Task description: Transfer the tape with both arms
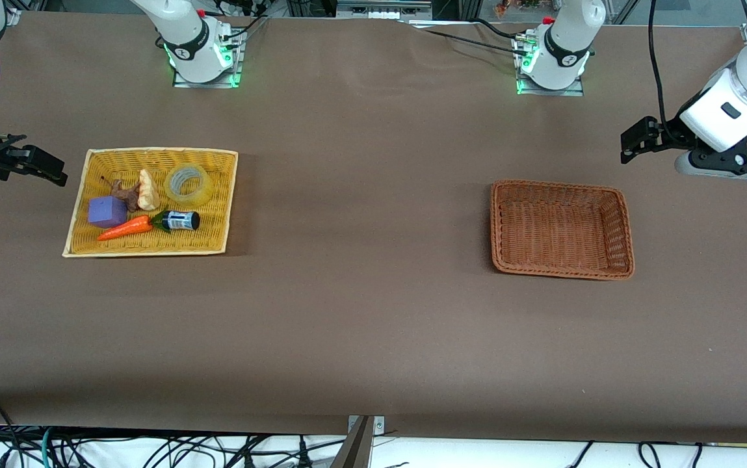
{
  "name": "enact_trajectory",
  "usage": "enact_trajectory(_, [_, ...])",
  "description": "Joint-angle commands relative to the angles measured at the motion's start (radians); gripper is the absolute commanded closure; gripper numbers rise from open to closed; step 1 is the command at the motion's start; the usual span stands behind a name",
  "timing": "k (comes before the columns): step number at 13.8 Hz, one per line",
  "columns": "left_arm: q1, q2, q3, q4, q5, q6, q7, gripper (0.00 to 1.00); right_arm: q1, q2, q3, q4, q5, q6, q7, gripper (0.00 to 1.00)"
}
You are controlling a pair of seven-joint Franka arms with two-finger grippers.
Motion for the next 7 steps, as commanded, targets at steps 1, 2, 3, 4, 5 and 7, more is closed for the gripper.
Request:
enact_trajectory(1, [0.010, 0.008, -0.002, 0.022, 0.005, -0.018, 0.021, 0.00, -0.008, 0.011, 0.008, 0.033, 0.005, -0.020, 0.008, 0.00])
enact_trajectory(2, [0.010, 0.008, -0.002, 0.021, 0.005, -0.018, 0.023, 0.00, -0.008, 0.009, 0.006, 0.033, 0.010, -0.020, 0.008, 0.00])
enact_trajectory(3, [0.010, 0.008, -0.002, 0.021, 0.003, -0.018, 0.023, 0.00, -0.008, 0.008, 0.006, 0.033, 0.008, -0.020, 0.003, 0.00])
enact_trajectory(4, [0.011, 0.008, -0.002, 0.022, 0.005, -0.018, 0.023, 0.00, -0.009, 0.008, 0.005, 0.033, 0.010, -0.020, 0.000, 0.00])
enact_trajectory(5, [0.010, 0.008, -0.002, 0.021, 0.005, -0.018, 0.023, 0.00, -0.009, 0.008, 0.005, 0.033, 0.008, -0.020, -0.002, 0.00])
enact_trajectory(7, [0.010, 0.008, -0.002, 0.022, 0.005, -0.018, 0.024, 0.00, -0.011, 0.008, -0.002, 0.033, 0.010, -0.020, -0.002, 0.00])
